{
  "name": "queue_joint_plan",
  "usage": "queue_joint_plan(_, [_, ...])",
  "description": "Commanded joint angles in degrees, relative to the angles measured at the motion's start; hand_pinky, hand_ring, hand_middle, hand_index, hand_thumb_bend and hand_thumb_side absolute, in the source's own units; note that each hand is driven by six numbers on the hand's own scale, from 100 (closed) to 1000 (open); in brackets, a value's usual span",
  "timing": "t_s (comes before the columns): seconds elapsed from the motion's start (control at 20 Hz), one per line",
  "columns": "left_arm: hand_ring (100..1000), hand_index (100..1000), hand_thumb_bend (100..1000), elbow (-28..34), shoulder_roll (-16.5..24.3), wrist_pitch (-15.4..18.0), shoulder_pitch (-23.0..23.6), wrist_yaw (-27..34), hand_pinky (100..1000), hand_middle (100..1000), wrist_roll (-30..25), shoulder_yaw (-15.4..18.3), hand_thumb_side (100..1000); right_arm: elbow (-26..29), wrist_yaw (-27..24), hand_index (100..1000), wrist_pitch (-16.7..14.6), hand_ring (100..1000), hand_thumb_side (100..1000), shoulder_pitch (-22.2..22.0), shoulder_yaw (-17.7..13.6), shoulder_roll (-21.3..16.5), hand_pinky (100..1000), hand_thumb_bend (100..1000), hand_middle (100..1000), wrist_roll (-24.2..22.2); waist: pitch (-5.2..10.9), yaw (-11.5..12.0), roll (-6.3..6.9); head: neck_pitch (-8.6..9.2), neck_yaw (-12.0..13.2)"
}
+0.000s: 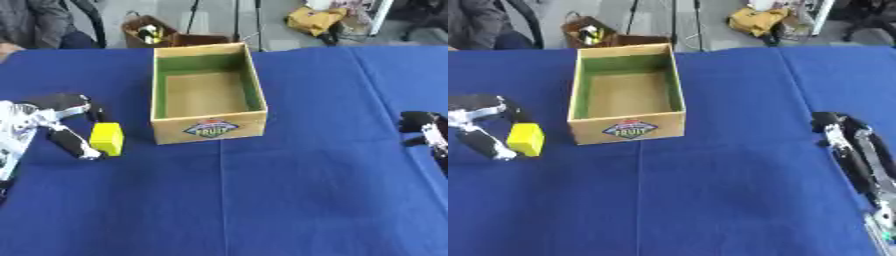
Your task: Pick up objects on the table and place them in the box.
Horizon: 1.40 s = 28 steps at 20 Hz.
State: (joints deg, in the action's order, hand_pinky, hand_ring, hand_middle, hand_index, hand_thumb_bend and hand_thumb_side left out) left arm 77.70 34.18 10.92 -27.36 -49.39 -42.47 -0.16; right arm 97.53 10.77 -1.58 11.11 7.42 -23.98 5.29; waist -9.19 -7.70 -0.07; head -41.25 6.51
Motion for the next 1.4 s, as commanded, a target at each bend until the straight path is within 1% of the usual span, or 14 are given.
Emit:
queue_joint_plan(0.05, [763,816,577,-0.64,0.64,0.49,-1.44,-0.73,807,721,0.32,-0.14,352,0.74,-0.06,786,-0.09,722,990,0.53,-0.41,-0.96,613,100,669,-0.08,0.69,-0.06,0.02,0.36,0.16])
queue_joint_plan(0.2, [761,814,566,-1.53,0.2,0.67,-1.73,-0.93,806,717,0.57,-0.23,346,0.75,-0.08,786,-0.09,722,990,0.54,-0.39,-0.94,613,100,669,-0.08,0.69,-0.09,0.03,0.35,0.17])
queue_joint_plan(0.3, [750,807,540,-2.01,0.02,0.76,-1.87,-1.05,802,703,0.68,-0.29,334,0.74,-0.09,786,-0.09,722,990,0.55,-0.39,-0.92,613,100,669,-0.1,0.69,-0.1,0.04,0.37,0.16])
queue_joint_plan(0.4, [728,793,516,-2.44,-0.09,0.83,-1.95,-1.21,789,680,0.81,-0.36,321,0.73,-0.09,786,-0.1,722,990,0.54,-0.4,-0.91,613,100,669,-0.09,0.68,-0.14,0.04,0.35,0.13])
queue_joint_plan(0.45, [703,775,497,-2.57,-0.12,0.86,-1.96,-1.28,771,654,1.06,-0.34,309,0.73,-0.09,786,-0.1,722,990,0.52,-0.41,-0.91,613,100,669,-0.08,0.67,-0.15,0.04,0.34,0.12])
queue_joint_plan(0.5, [658,741,459,-2.6,-0.14,0.84,-1.99,-1.34,735,612,1.47,-0.23,293,0.73,-0.09,786,-0.1,722,990,0.51,-0.42,-0.91,613,100,669,-0.07,0.67,-0.14,0.04,0.32,0.12])
queue_joint_plan(0.55, [615,709,427,-2.54,-0.16,0.73,-2.0,-1.42,680,573,2.1,-0.05,277,0.72,-0.09,786,-0.09,722,988,0.49,-0.43,-0.92,613,100,669,-0.06,0.67,-0.12,0.04,0.3,0.11])
queue_joint_plan(0.6, [597,695,413,-2.52,-0.19,0.58,-1.97,-1.55,680,556,2.84,0.05,272,0.7,-0.08,786,-0.09,722,990,0.48,-0.42,-0.91,613,100,669,-0.06,0.67,-0.11,0.04,0.28,0.09])
queue_joint_plan(0.7, [477,578,299,-2.51,-0.17,0.14,-2.0,-1.92,546,442,4.43,0.25,234,0.71,-0.08,786,-0.09,722,989,0.49,-0.43,-0.91,613,100,669,-0.07,0.68,-0.08,0.03,0.28,0.06])
queue_joint_plan(0.75, [439,534,262,-2.49,-0.13,-0.16,-2.05,-2.16,499,398,5.25,0.33,226,0.71,-0.08,786,-0.09,722,989,0.5,-0.44,-0.91,613,100,670,-0.06,0.68,-0.07,0.02,0.28,0.05])
queue_joint_plan(0.85, [429,524,250,-2.64,-0.09,-0.58,-2.06,-2.58,487,388,6.94,0.23,224,0.73,-0.09,786,-0.1,722,989,0.5,-0.44,-0.92,613,100,669,-0.06,0.68,-0.08,0.01,0.29,0.06])
queue_joint_plan(0.9, [332,435,125,-2.73,-0.02,-0.87,-2.12,-2.78,378,289,7.76,0.3,204,0.72,-0.09,786,-0.09,722,989,0.48,-0.45,-0.92,613,100,670,-0.06,0.7,-0.06,0.02,0.3,0.06])
queue_joint_plan(1.0, [307,415,100,-2.93,0.05,-1.35,-2.14,-3.07,350,266,9.18,0.26,199,0.7,-0.09,786,-0.09,722,989,0.47,-0.45,-0.92,613,100,669,-0.06,0.71,-0.07,0.03,0.3,0.06])
queue_joint_plan(1.4, [291,398,100,-3.13,0.15,-2.08,-2.2,-3.13,335,247,10.64,-0.08,200,0.71,-0.12,786,-0.08,722,988,0.49,-0.48,-0.96,613,100,669,-0.01,0.76,-0.1,0.05,0.3,0.01])
